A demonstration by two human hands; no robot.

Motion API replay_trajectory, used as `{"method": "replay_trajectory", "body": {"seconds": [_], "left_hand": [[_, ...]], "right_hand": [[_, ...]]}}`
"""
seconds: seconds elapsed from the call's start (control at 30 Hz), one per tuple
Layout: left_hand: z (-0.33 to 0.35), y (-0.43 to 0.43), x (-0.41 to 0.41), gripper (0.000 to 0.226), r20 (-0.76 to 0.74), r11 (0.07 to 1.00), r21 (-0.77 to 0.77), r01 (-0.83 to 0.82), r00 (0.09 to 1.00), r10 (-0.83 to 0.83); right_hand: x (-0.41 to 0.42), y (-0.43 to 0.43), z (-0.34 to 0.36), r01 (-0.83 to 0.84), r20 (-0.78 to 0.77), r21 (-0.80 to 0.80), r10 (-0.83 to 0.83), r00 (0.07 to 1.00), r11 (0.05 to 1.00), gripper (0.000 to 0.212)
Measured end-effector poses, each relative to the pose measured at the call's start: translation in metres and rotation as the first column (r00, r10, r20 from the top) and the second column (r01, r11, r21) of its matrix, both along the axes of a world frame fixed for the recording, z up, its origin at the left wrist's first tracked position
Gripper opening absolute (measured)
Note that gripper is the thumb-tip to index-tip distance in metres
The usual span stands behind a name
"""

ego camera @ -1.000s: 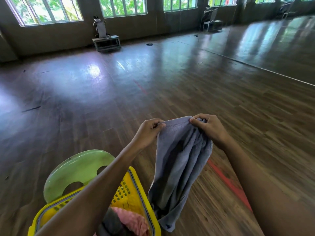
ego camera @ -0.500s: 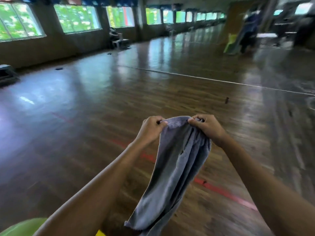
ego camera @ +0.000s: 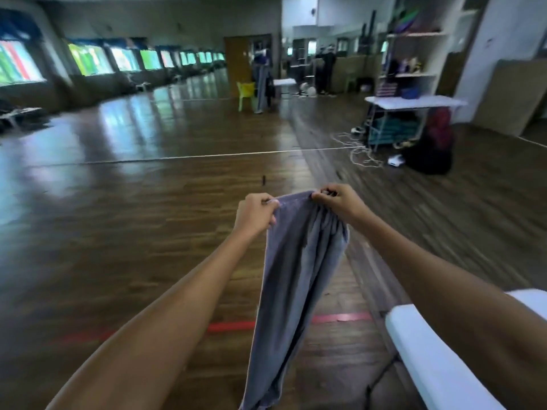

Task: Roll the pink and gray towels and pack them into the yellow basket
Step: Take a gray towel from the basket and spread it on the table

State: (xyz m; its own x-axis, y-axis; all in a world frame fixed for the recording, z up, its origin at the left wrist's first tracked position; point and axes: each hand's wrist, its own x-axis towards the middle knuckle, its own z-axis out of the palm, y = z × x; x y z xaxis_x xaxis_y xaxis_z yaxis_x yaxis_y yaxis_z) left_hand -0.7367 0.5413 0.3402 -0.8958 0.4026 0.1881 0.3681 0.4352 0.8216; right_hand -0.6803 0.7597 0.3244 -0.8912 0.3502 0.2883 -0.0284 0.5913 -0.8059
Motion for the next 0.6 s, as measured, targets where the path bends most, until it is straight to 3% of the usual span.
{"method": "replay_trajectory", "body": {"seconds": [0.17, 0.33, 0.6], "left_hand": [[-0.007, 0.107, -0.013, 0.018, 0.089, 0.996, 0.045, 0.074, 0.993, -0.078], [-0.007, 0.235, -0.033, 0.017, 0.071, 0.995, 0.031, 0.1, 0.992, -0.102], [0.015, 0.436, -0.062, 0.017, 0.041, 0.986, 0.105, 0.128, 0.99, -0.133]], "right_hand": [[-0.005, 0.1, -0.007, 0.104, -0.019, -0.025, -0.105, 0.994, 0.994, 0.026], [-0.021, 0.223, -0.007, 0.207, -0.008, -0.05, -0.208, 0.978, 0.977, 0.034], [-0.016, 0.409, 0.027, 0.336, -0.081, -0.071, -0.341, 0.937, 0.939, 0.019]]}}
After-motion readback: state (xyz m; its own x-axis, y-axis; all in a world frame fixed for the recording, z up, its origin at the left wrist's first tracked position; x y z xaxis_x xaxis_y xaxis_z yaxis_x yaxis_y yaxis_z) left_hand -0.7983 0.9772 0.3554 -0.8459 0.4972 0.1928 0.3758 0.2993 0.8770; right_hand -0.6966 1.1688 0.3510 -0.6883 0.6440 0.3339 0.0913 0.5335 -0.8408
